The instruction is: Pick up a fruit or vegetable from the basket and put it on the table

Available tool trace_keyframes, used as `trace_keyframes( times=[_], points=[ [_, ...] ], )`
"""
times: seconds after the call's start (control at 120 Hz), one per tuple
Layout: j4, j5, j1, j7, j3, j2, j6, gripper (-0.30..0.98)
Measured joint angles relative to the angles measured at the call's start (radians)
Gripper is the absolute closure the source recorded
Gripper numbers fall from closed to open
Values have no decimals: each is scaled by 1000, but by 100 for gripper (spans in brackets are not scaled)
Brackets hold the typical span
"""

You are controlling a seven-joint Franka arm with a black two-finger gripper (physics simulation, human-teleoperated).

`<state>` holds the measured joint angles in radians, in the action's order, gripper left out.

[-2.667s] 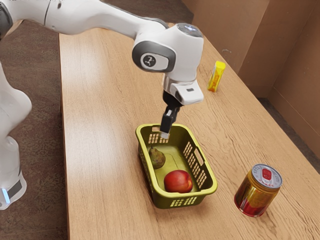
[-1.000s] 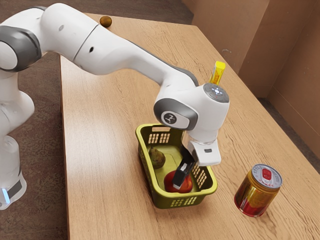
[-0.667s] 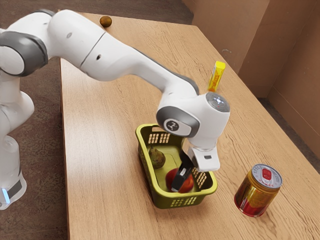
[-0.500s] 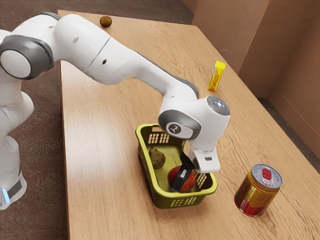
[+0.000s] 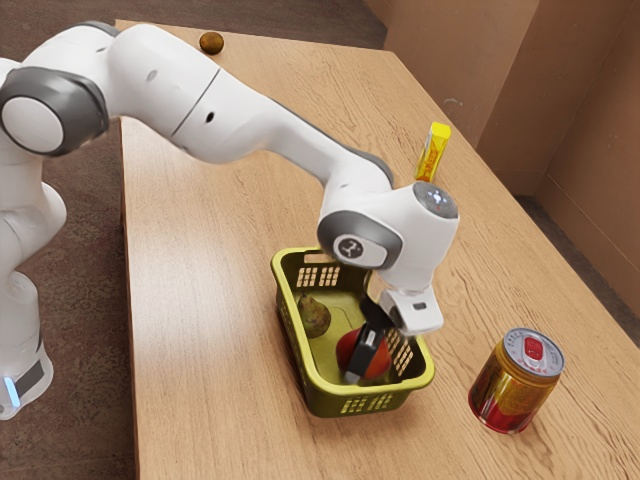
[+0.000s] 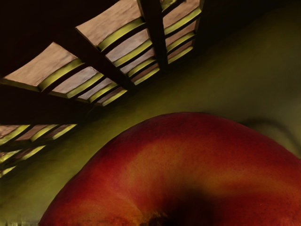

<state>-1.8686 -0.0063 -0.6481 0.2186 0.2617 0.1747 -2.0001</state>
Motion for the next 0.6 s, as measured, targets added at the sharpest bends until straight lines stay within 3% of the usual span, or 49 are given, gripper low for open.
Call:
trace_keyframes(
  times=[0.292,0.442,0.6],
  points=[
    [-63,23,-7,17,7,-148,-4,28],
    [-33,49,-3,20,1,-201,-5,29],
    [79,60,-8,22,-10,-176,-4,27]
  ],
)
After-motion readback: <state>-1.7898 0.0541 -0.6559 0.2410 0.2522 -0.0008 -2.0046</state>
